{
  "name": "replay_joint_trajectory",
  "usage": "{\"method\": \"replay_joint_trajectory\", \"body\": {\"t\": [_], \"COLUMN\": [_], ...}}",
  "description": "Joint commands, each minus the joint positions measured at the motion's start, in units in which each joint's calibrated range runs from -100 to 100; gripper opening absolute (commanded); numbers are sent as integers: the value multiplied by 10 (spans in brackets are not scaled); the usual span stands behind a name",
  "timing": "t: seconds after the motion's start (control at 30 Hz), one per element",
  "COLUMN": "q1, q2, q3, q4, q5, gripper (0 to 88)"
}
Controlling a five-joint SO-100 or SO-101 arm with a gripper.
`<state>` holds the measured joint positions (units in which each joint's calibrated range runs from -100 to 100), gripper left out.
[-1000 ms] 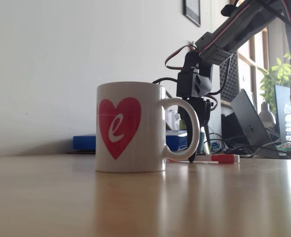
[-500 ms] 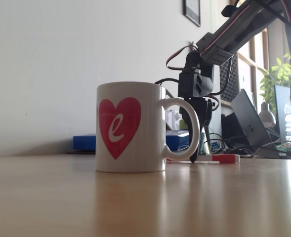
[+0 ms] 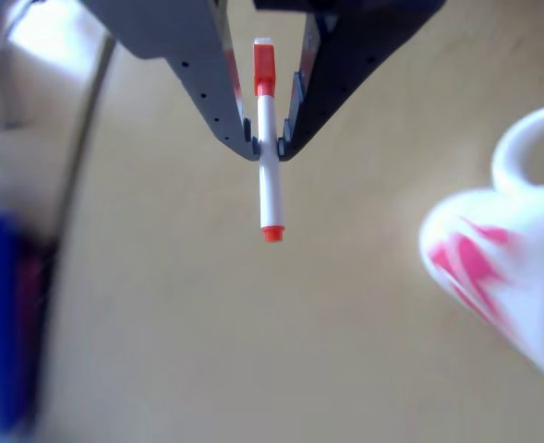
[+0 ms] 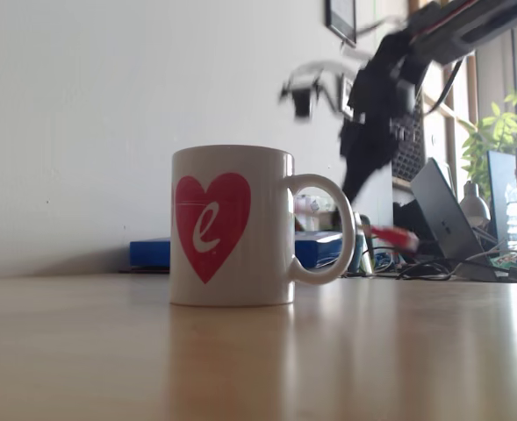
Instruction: Grab the pen and place it in the cup.
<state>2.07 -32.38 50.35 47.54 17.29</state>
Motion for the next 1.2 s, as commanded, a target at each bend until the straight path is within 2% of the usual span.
{"method": "replay_joint_trajectory", "body": {"t": [0.0,0.2,0.53,0.7,0.8,1.0,1.17], "q1": [-74,-161,-244,-299,-302,-257,-254], "q2": [-103,-148,-225,-239,-257,-290,-289], "q3": [-6,-21,-14,18,37,67,132], "q4": [4,-13,-131,-154,-164,-195,-267], "q5": [3,-2,-4,-33,-48,-83,-109], "gripper": [10,10,10,10,10,8,8]}}
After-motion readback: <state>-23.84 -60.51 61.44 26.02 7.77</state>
